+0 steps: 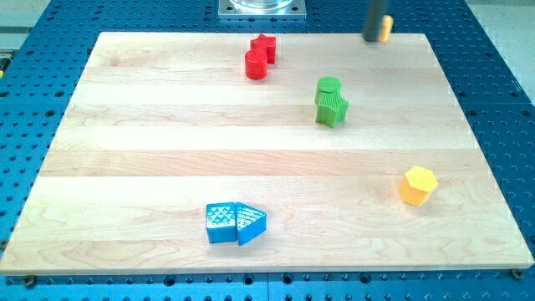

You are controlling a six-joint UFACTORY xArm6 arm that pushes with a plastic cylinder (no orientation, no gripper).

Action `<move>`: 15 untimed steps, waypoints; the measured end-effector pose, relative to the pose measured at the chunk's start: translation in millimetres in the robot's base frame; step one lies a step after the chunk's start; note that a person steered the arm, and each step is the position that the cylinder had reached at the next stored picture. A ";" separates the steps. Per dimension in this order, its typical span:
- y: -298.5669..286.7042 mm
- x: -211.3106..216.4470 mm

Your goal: Move hexagon towards heart

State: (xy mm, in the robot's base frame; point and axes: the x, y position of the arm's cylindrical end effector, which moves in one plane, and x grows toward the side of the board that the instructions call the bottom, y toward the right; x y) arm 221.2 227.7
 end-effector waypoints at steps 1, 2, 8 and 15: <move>37.1 36.6; 75.2 -20.4; 68.4 348.8; -120.5 308.4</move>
State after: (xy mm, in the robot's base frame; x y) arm 529.7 107.2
